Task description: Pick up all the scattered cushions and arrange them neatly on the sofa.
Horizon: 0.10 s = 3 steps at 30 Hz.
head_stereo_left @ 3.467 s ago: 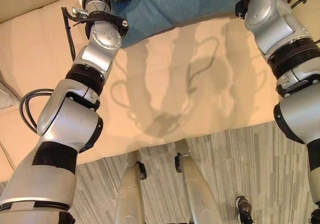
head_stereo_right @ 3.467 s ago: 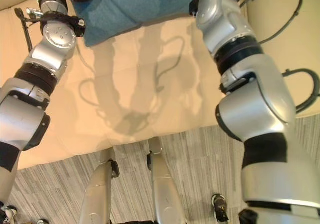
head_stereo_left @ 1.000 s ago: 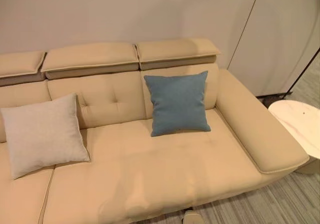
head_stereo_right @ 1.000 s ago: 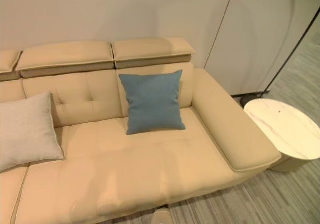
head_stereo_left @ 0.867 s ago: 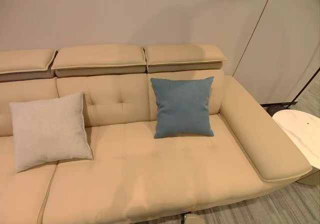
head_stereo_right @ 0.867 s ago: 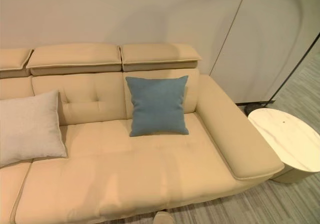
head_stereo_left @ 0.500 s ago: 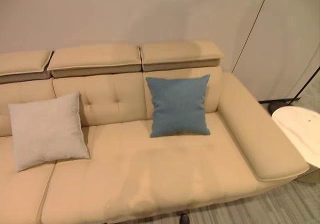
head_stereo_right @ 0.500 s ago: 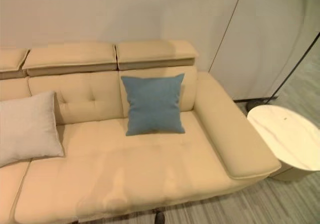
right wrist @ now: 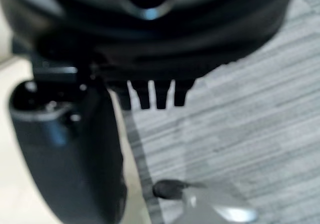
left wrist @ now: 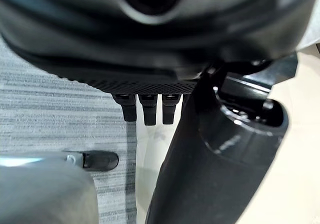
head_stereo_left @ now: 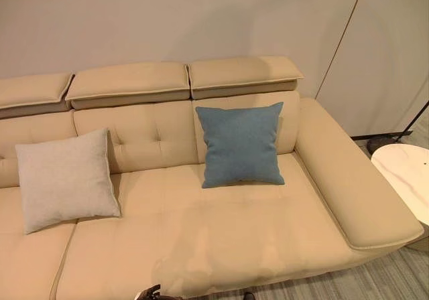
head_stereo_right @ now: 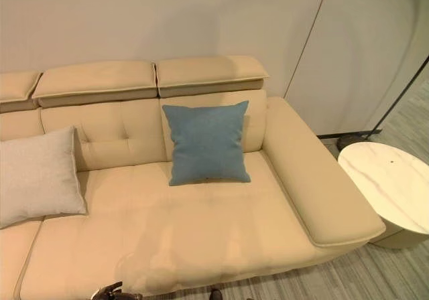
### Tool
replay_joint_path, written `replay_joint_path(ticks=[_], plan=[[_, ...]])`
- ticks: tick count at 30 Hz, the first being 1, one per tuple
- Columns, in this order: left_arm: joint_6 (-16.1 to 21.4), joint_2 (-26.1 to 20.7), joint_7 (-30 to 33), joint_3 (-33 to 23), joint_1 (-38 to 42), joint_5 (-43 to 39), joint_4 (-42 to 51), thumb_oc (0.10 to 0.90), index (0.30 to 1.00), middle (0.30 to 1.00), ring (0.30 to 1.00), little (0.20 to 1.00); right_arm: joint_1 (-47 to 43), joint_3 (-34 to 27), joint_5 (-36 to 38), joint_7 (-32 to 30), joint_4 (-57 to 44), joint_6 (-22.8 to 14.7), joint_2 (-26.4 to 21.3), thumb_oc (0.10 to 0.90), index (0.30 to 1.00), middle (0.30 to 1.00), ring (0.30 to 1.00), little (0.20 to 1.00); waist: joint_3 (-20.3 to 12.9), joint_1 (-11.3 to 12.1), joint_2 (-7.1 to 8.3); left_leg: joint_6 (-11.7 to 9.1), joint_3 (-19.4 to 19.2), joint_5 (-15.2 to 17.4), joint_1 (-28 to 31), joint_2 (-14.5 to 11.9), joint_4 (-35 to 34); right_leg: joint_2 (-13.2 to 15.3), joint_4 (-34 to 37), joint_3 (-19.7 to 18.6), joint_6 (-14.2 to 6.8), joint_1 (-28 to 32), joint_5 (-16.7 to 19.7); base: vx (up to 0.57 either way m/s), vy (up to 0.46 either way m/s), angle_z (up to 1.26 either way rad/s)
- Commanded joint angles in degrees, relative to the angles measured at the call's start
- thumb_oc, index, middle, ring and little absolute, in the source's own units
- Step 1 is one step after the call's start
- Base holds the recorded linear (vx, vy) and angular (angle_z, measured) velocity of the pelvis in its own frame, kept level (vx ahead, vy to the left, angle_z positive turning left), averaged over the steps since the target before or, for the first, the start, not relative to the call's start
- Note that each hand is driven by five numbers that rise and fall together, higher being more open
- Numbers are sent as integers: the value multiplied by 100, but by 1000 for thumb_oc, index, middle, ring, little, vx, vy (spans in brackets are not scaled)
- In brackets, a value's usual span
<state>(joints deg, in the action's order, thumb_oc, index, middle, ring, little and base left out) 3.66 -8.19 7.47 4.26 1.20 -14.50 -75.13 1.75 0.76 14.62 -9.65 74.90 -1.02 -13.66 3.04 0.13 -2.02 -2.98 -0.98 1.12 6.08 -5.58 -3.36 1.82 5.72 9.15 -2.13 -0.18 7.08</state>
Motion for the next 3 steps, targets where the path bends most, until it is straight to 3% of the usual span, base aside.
replay_joint_path(ticks=[1,3], plan=[[148,-73,166,-23,136,171,-163,800,900,900,900,900,-239,107,183,-122,348,-144,97,800,900,900,900,900,62,-80,370,91,-30,67,-140,563,-164,160,-72,-72,-491,852,-919,31,3,3],[144,-68,171,-6,137,204,-165,800,900,900,900,900,-236,103,186,-134,344,-153,91,800,900,900,900,900,53,-85,362,89,-40,71,-134,561,-164,160,-72,-75,-496,848,-915,9,1,5]])
